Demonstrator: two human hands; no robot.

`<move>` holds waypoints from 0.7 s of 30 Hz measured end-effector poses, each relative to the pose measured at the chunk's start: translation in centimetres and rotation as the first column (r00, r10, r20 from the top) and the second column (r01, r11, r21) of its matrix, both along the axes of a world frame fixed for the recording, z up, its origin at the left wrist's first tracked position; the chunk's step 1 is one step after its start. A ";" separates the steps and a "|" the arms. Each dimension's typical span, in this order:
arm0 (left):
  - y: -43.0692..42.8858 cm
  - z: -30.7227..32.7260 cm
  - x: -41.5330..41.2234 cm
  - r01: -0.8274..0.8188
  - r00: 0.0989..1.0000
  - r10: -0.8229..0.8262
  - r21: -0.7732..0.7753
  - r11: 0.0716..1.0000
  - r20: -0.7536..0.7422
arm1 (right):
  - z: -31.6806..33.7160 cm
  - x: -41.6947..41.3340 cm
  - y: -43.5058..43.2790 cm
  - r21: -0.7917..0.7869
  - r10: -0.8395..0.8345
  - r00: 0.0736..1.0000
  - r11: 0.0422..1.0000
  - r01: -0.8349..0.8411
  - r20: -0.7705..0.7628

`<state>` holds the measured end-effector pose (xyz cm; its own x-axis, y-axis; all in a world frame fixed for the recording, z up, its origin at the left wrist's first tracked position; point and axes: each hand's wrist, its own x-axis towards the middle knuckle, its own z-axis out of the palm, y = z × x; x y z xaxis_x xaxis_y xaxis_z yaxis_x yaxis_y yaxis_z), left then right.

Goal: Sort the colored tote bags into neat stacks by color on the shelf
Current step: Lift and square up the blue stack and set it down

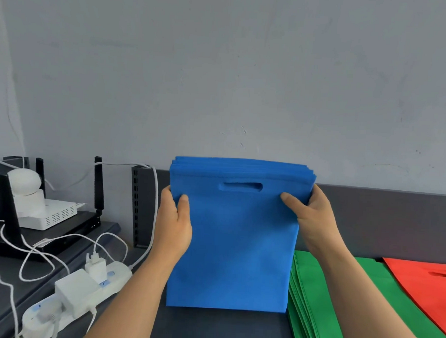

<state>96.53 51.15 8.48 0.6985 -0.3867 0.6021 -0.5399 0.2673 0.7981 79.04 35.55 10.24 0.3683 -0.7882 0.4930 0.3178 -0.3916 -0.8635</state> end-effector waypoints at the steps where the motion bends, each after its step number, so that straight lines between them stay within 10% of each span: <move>1: -0.1 0.1 0.1 0.001 1.000 -0.002 -0.007 1.000 -0.018 | 0.0 0.1 0.1 -0.024 -0.008 1.000 1.000 0.008 -0.004; 21: -0.1 -0.7 0.6 -0.003 0.994 0.010 0.059 0.998 -0.107 | -3.1 1.2 -0.9 0.028 -0.044 0.995 0.999 0.047 -0.084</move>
